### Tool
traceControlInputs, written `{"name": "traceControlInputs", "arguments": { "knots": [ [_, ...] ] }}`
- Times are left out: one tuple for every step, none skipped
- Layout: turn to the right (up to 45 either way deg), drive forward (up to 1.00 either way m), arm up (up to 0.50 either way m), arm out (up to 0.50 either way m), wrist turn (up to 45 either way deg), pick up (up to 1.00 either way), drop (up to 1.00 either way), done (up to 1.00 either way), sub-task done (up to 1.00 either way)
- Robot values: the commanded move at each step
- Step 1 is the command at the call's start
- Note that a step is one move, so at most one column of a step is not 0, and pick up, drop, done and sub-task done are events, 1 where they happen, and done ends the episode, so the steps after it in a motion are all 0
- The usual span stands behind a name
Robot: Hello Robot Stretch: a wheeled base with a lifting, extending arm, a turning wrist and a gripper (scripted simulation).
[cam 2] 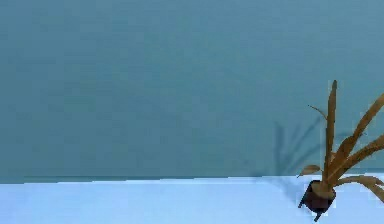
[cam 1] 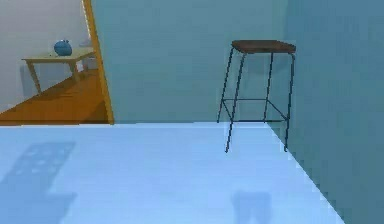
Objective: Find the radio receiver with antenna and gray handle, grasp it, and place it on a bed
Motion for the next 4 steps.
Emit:
{"name": "traceControlInputs", "arguments": {
  "knots": [
    [-30.0,0.00,0.00,0.00,0.0,0.00,0.00,0.00,0.00],
    [0.0,1.00,0.00,0.00,0.0,0.00,0.00,0.00,0.00],
    [0.0,1.00,0.00,0.00,0.0,0.00,0.00,0.00,0.00],
    [0.0,0.90,0.00,0.00,0.0,0.00,0.00,0.00,0.00]
  ]
}}
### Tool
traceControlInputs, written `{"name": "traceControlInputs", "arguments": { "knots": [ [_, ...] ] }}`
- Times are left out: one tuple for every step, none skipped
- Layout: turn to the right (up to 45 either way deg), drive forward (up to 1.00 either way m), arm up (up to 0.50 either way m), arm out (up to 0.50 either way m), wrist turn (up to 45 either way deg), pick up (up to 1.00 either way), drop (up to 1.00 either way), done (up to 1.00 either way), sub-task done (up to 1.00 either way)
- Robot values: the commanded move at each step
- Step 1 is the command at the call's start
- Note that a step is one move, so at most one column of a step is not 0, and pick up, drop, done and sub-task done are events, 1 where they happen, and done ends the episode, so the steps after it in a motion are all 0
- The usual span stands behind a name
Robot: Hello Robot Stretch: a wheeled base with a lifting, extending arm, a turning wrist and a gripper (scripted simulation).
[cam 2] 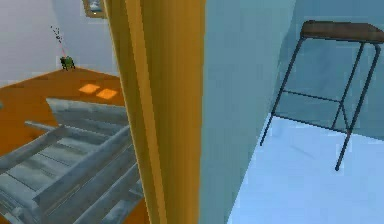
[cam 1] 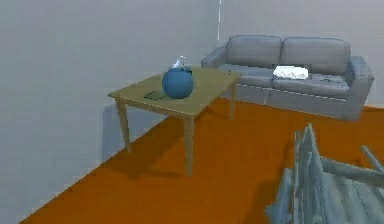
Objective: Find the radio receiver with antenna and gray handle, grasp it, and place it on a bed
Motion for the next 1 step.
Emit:
{"name": "traceControlInputs", "arguments": {
  "knots": [
    [12.0,0.00,0.00,0.00,0.0,0.00,0.00,0.00,0.00]
  ]
}}
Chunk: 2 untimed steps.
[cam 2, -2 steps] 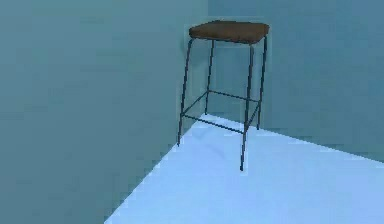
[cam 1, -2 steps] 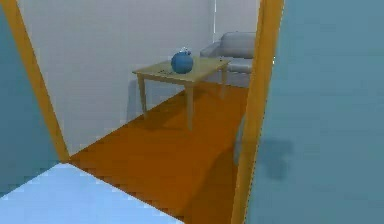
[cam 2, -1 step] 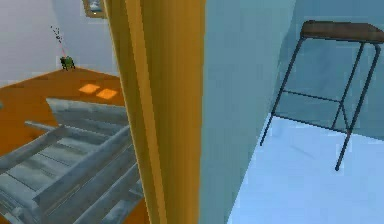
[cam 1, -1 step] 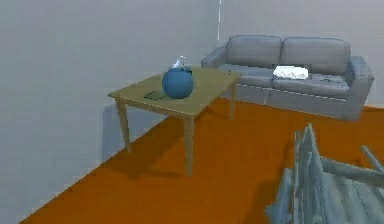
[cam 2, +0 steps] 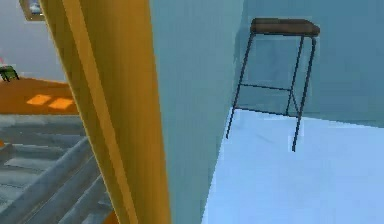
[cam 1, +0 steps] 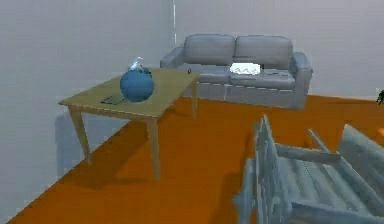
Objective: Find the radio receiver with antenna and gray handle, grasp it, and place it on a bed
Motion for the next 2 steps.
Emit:
{"name": "traceControlInputs", "arguments": {
  "knots": [
    [0.0,1.00,0.00,0.00,0.0,0.00,0.00,0.00,0.00],
    [9.0,0.00,0.00,0.00,0.0,0.00,0.00,0.00,0.00]
  ]
}}
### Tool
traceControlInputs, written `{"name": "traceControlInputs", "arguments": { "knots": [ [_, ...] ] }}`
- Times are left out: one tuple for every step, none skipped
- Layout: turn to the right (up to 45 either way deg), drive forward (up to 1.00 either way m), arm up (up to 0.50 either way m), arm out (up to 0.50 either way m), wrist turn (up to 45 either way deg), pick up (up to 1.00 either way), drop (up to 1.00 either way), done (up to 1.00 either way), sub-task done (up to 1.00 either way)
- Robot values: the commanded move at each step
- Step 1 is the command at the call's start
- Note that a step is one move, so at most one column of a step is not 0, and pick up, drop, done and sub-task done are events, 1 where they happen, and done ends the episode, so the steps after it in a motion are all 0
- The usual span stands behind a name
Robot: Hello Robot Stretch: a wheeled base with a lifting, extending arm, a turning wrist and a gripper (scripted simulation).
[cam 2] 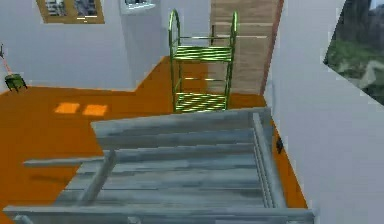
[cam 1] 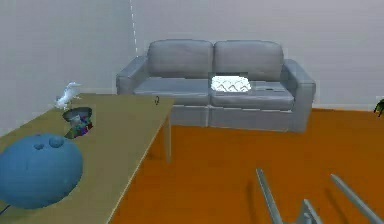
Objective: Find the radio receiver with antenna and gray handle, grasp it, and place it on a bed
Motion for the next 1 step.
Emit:
{"name": "traceControlInputs", "arguments": {
  "knots": [
    [0.0,0.25,0.00,0.00,0.0,0.00,0.00,0.00,0.00]
  ]
}}
